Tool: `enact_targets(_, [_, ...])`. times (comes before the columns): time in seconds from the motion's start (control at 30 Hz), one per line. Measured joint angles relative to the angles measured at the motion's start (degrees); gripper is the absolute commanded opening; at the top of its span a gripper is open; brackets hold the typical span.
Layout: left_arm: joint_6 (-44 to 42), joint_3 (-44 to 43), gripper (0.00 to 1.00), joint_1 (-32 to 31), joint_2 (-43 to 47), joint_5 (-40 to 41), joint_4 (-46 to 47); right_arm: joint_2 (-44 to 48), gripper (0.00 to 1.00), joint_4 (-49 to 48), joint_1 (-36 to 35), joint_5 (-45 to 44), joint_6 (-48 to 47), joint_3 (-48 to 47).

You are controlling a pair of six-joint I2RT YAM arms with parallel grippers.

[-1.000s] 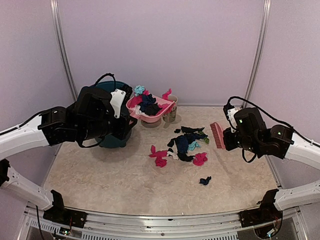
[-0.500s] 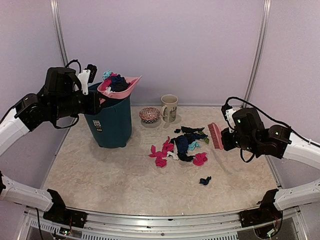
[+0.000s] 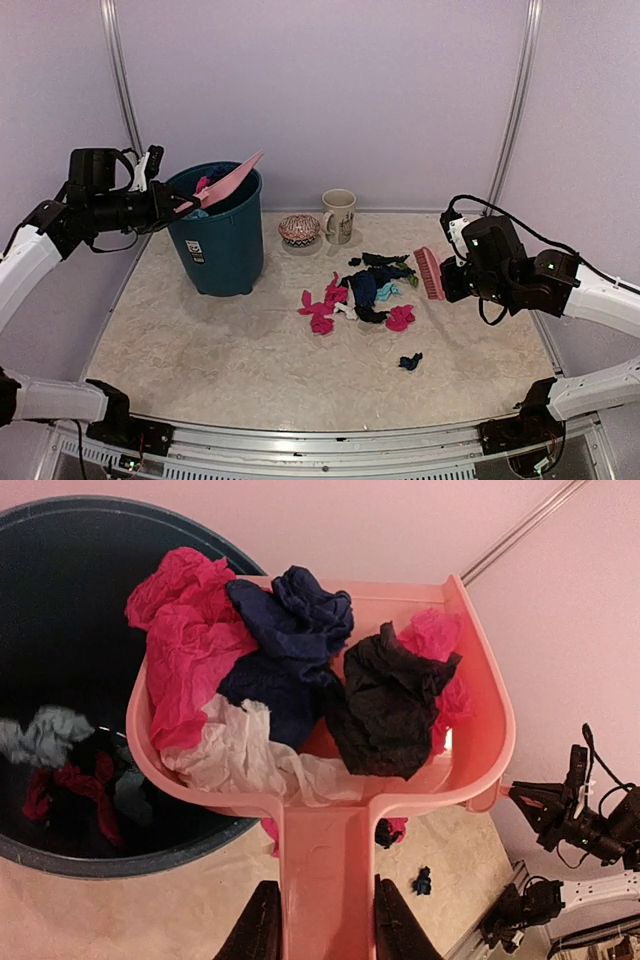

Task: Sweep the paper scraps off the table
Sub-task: Dump the paper scraps in the dustpan into the trash bin.

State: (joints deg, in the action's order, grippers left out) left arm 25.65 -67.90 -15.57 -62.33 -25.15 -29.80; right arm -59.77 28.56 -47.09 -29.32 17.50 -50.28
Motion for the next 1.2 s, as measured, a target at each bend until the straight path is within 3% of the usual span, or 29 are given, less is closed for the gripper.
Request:
enact_targets(0.2, [9.79,8.2,0.0,8.13,0.42,-15.47,10.16,0.09,0.0,-0.13,0.0,0.0,0.2,0.02])
enact_targets(0.47, [25.38,14.56,0.0,9.88,0.48,-27.34,27.36,0.68,0.0,-0.44,0.0,0.0,0.31,0.94])
enact_targets(0.77, [43.08,19.3,0.0,10.03,0.39,-32.28,46.29,2.25,0.0,-0.96,0.02,-0.02,0.7,2.49])
enact_targets(1.2, [62.29,20.55,0.0,10.03,-3.65,-32.59,67.52,3.76,0.0,-1.05,0.02,-0.02,1.46,3.26])
